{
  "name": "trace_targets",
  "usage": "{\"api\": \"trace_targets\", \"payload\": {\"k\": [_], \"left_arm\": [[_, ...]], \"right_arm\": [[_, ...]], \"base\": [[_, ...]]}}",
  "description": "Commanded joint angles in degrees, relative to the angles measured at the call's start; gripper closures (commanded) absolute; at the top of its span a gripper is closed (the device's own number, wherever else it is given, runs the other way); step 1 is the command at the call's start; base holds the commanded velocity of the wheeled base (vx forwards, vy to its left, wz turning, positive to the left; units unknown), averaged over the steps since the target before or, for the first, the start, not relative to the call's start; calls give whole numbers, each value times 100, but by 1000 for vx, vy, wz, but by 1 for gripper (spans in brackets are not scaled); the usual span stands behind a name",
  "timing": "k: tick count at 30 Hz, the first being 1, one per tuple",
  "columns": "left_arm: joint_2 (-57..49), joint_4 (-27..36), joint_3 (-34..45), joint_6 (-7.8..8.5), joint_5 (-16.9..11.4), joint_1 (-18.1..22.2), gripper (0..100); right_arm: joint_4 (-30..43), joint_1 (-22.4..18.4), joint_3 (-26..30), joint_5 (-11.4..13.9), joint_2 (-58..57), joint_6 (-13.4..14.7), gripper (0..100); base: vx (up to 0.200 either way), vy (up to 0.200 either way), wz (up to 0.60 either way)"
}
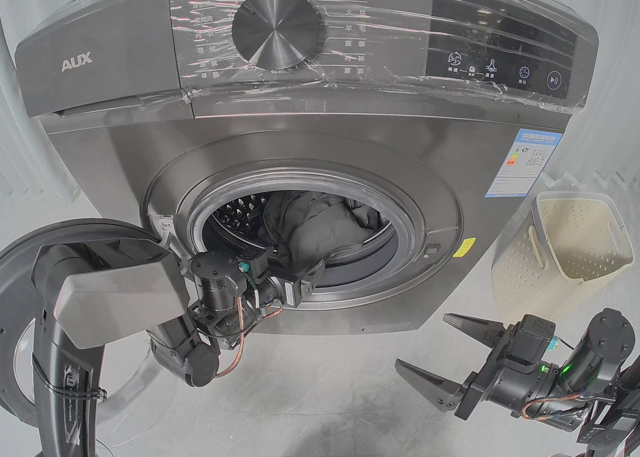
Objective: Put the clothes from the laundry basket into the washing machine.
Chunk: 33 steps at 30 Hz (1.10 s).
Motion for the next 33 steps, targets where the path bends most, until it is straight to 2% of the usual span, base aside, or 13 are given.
{"api": "trace_targets", "payload": {"k": [1, 2, 4, 11, 20, 21, 25, 28, 29, 30, 33], "left_arm": [[401, 150, -428, 1, 0, 75, 0], [445, 211, -525, 10, 0, 84, 0], [524, 308, -709, 10, 0, 93, 0], [656, 871, -1386, 19, 9, 119, 0], [1174, 1336, -2397, 142, 35, 93, 0], [1209, 1345, -2458, 151, 35, 93, 100], [1306, 1363, -2766, 142, 79, 102, 100], [1587, 1363, -3618, 133, 343, 154, 100], [1614, 1363, -3689, 133, 378, 163, 100], [1763, 1380, -4146, 142, 536, 207, 100], [1948, 1521, -4752, 133, 651, 277, 100]], "right_arm": [[3, 4, -111, -443, 190, 38, 0], [3, -40, -164, -574, 216, 47, 0], [3, -75, -261, -636, 242, 56, 0], [3, 30, -305, -627, 260, 117, 0], [3, 145, -349, -601, 269, 117, 0], [3, 162, -357, -601, 269, 117, 0], [3, 189, -375, -601, 269, 126, 0], [-6, 189, -375, -601, 304, 117, 0], [-6, 189, -375, -601, 313, 126, 0], [-6, 197, -375, -601, 330, 126, 0], [-6, 206, -384, -601, 330, 126, 0]], "base": [[0, 0, 0], [0, 0, 0], [0, 0, 0], [0, 0, 0], [0, 0, 0], [0, 0, 0], [0, 0, 0], [0, 0, 0], [0, 0, 0], [0, 0, 0], [0, 0, 0]]}}
